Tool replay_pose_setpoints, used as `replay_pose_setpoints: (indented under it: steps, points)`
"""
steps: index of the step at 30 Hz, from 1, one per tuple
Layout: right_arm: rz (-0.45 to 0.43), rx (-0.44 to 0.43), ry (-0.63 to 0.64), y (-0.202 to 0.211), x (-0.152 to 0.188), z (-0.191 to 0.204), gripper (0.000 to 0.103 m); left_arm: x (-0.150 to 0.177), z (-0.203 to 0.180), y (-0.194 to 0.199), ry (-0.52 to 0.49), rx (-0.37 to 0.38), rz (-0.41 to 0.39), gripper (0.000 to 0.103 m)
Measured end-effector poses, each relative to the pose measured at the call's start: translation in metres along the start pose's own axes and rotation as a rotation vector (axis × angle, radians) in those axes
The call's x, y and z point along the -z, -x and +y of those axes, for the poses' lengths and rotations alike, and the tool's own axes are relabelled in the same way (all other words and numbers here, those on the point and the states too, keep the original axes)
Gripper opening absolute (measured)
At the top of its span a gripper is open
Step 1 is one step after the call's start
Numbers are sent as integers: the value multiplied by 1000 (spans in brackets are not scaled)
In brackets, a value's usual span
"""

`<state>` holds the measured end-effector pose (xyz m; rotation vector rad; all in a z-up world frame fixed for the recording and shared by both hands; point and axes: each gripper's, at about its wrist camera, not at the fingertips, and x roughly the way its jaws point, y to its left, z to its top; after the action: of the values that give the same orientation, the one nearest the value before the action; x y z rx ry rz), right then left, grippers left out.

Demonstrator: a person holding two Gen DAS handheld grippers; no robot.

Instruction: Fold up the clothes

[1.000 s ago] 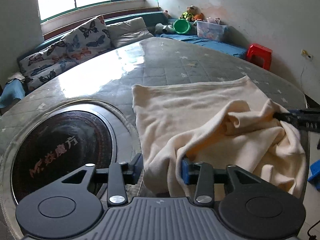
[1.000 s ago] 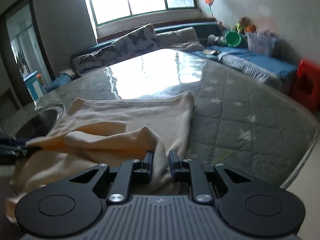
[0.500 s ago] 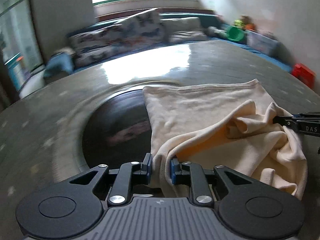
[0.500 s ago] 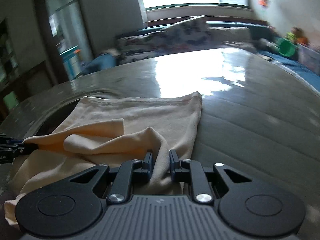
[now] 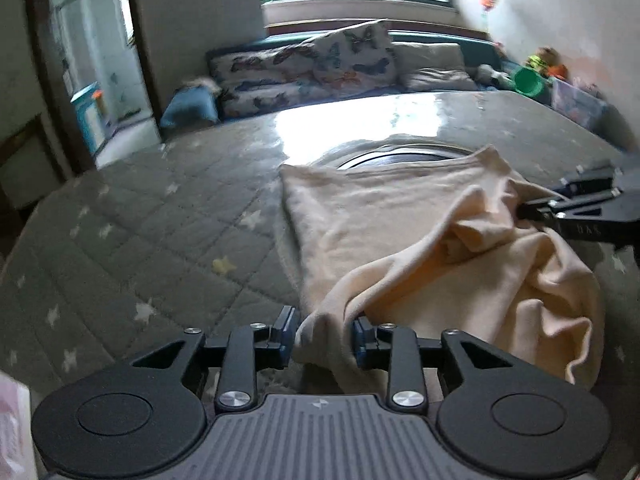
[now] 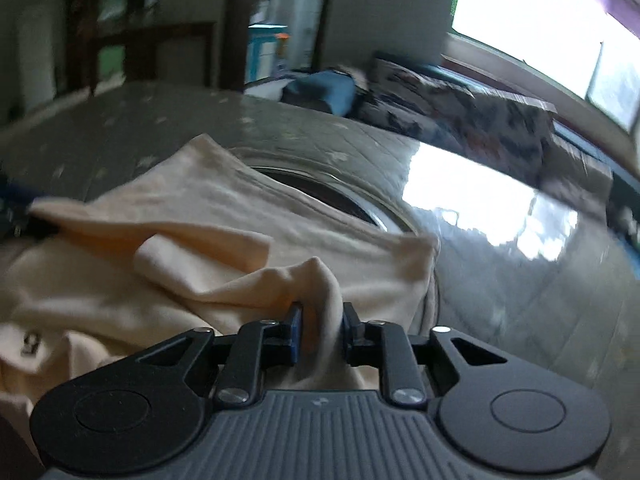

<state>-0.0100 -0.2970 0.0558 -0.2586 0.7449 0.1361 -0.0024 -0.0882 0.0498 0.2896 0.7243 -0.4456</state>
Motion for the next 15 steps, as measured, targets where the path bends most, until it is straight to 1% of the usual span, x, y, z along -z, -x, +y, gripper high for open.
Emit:
replay_pose_setpoints:
  steps: [3,6,9,11,14,15]
  points:
    - [-6,20,136,5,-7,11,34,-7,-11,4,-75,8,-34,42]
    - [-13,20,269,-4,-17,20,41,-15,-26,3,-153,29,-58,44]
    - [-9,10,373,-11,-20,31,41,-20,-42,-9,-226,43,-58,45]
    - [-2,-3,434,-18,-22,41,41,-23,-50,-22,-261,63,-40,45]
    - [3,-30,540,-22,-21,56,40,-27,-56,-37,-282,82,-17,45]
    - [1,-31,577,-25,-22,62,37,-28,-56,-41,-287,88,-12,45]
